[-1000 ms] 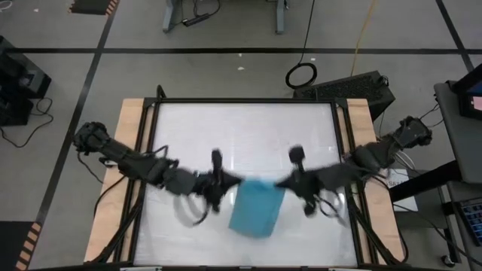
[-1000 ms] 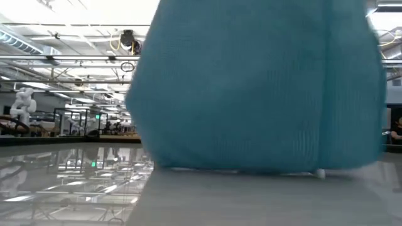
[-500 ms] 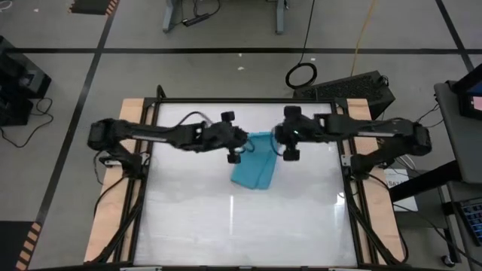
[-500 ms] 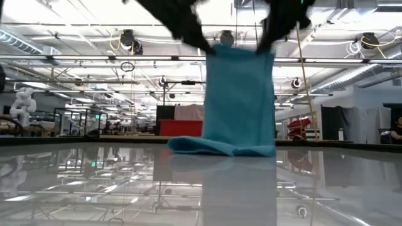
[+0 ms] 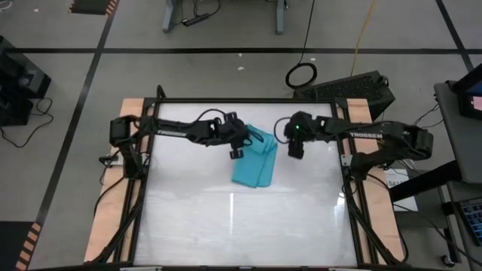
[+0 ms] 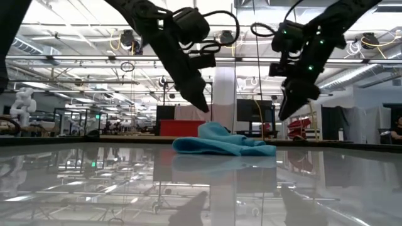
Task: Roll towel
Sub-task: Roll the blue towel
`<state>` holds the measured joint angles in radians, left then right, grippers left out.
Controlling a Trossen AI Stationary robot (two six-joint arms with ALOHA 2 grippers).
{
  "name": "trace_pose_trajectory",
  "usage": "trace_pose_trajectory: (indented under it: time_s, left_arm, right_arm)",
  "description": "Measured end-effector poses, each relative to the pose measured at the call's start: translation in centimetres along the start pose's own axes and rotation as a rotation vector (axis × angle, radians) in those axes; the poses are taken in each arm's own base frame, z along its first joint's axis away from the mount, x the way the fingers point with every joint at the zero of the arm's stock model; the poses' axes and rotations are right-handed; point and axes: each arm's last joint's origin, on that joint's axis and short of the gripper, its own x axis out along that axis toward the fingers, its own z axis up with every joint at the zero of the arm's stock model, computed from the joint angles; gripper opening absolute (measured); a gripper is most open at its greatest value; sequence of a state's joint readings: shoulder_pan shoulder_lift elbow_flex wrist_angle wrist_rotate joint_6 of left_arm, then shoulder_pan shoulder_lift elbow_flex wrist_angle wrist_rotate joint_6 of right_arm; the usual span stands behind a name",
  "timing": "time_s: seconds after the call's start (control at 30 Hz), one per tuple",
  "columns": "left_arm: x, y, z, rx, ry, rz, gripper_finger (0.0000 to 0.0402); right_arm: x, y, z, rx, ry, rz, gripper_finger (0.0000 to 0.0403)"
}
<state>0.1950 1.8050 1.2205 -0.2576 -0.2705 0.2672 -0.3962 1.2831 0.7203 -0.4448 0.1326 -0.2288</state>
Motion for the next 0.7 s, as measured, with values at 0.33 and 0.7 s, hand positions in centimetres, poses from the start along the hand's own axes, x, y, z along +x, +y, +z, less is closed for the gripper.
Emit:
trace_pose_trajectory:
  time_s: [0.33, 0.7]
  left_arm:
    - [1.3, -5.8, -0.4, 0.111, -0.03, -0.472, 0.017]
    - [4.8, -7.9, -2.0, 0.127, 0.041, -0.502, 0.017]
  right_arm:
    - [1.6, -0.2, 0.3, 0.06, -0.341, 0.079, 0.0147]
    - [5.6, -0.5, 0.5, 0.123, -0.354, 0.21, 0.0115]
